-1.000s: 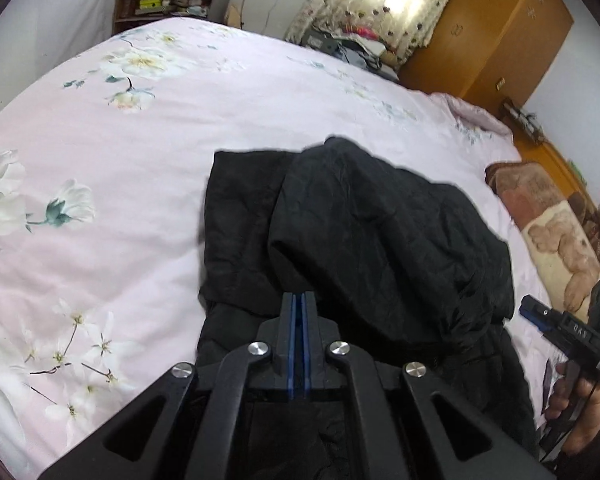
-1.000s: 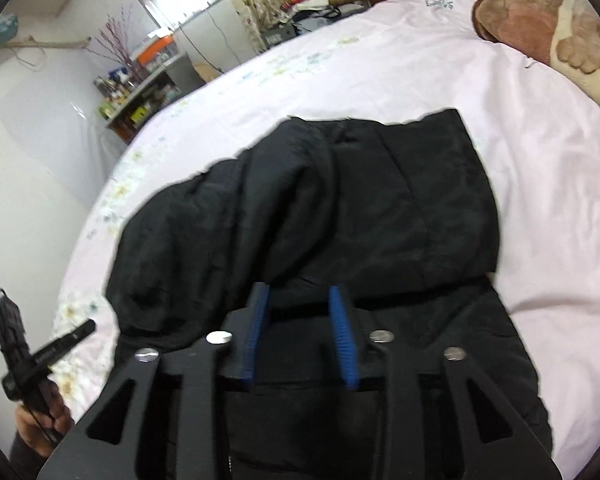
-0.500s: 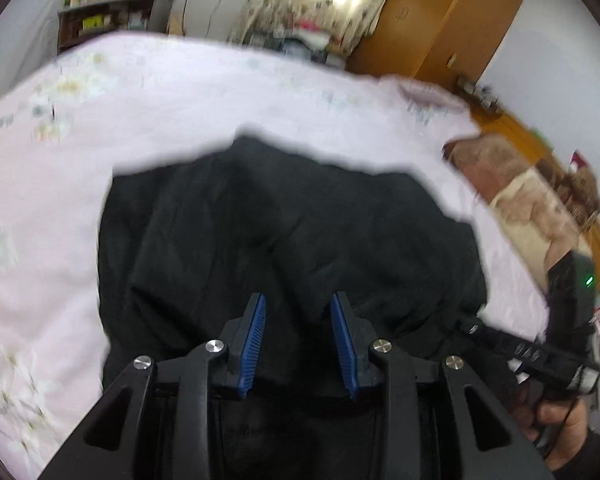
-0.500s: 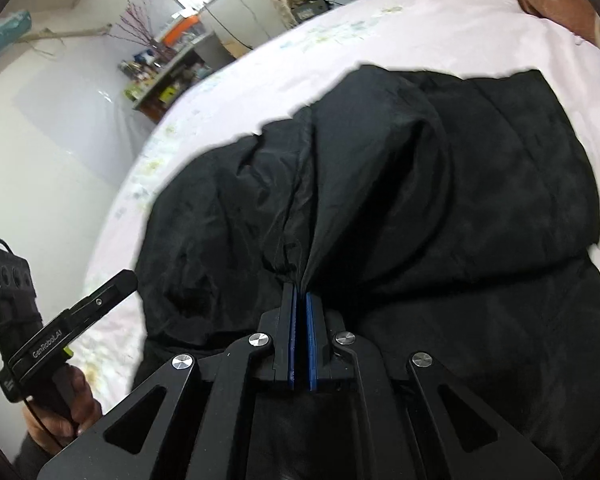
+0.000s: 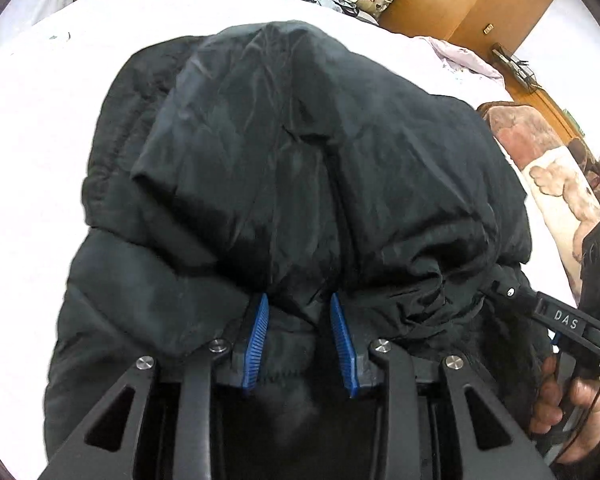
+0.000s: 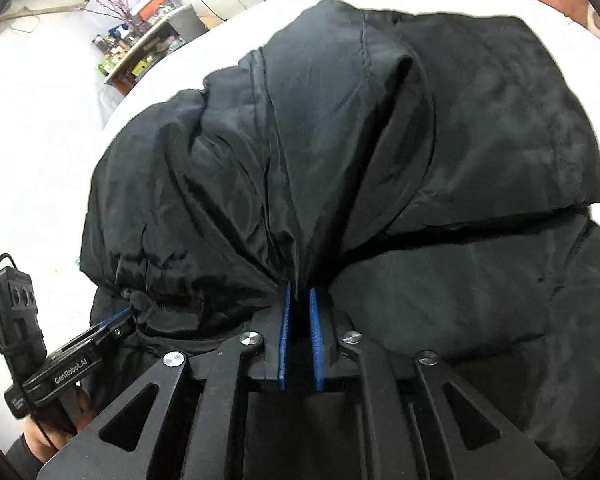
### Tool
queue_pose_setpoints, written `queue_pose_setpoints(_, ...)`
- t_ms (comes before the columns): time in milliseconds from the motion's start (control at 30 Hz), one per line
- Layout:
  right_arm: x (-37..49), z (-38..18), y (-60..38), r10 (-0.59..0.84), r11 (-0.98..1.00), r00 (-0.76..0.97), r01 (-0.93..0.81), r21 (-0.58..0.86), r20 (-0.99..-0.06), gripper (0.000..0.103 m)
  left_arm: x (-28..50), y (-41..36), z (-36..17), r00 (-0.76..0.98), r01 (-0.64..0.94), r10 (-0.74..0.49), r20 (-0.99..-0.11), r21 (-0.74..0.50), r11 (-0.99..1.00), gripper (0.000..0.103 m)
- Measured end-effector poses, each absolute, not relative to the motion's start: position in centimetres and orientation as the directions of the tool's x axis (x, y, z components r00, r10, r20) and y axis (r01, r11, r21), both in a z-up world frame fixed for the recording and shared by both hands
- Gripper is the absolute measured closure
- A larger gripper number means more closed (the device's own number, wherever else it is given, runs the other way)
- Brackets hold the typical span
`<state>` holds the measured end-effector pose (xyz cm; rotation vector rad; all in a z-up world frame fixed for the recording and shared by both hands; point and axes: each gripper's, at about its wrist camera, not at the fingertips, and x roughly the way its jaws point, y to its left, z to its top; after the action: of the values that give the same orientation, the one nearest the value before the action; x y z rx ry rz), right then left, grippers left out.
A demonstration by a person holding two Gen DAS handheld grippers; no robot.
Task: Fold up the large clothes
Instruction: 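Fold the hood and collar down toward the hem with both tools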
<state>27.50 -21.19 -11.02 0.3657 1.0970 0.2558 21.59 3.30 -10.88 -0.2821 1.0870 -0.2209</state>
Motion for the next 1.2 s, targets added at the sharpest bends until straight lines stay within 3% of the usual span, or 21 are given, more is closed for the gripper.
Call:
queue_pose_setpoints(67, 26.3, -9.5, -22.0, 0.369, 0.92, 0.477, -0.062, 0.388, -0.798, 0.082, 20.4, 3.7, -9.4, 0.465, 0.066, -0.335, -0.819, -0.345, 0.936, 0.068)
queue_pose_setpoints(300, 27.2, -3.8, -22.7, 0.273, 0.958, 0.621, -0.107, 0.265, -0.734, 0.082, 23.4, 4.5, -3.5, 0.633, 0.131, -0.293, -0.717, -0.274, 0.953, 0.068)
queue_pose_setpoints(467, 32.1, -5.0, -22.8, 0.189, 0.98, 0.629, -0.079, 0.18, -0.754, 0.082, 29.2, 5.8, -6.6, 0.608, 0.036, -0.211, -0.765, -0.239, 0.97, 0.068)
queue_pose_setpoints(667, 33.5, -11.1, -23.4, 0.181, 0.983, 0.532, -0.062, 0.175, -0.827, 0.085, 27.7, 5.7, -12.0, 0.604, 0.054, -0.228, -0.763, -0.246, 0.968, 0.066)
queue_pose_setpoints(900, 33.1, -8.7, -22.7, 0.126, 0.99, 0.551, -0.015, 0.142, -0.825, 0.084, 27.6, 5.5, -9.2, 0.585, 0.064, -0.223, -0.78, -0.23, 0.971, 0.067)
queue_pose_setpoints(1067, 27.9, -4.1, -20.7, 0.222, 0.972, 0.654, -0.087, 0.22, -0.724, 0.083, 23.1, 4.9, -6.2, 0.631, 0.152, -0.328, -0.703, -0.302, 0.941, 0.067)
queue_pose_setpoints(1200, 26.2, -6.1, -17.3, 0.296, 0.955, 0.588, -0.183, 0.233, -0.753, 0.083, 22.1, 2.7, -8.6, 0.572, 0.19, -0.358, -0.738, -0.304, 0.933, 0.067)
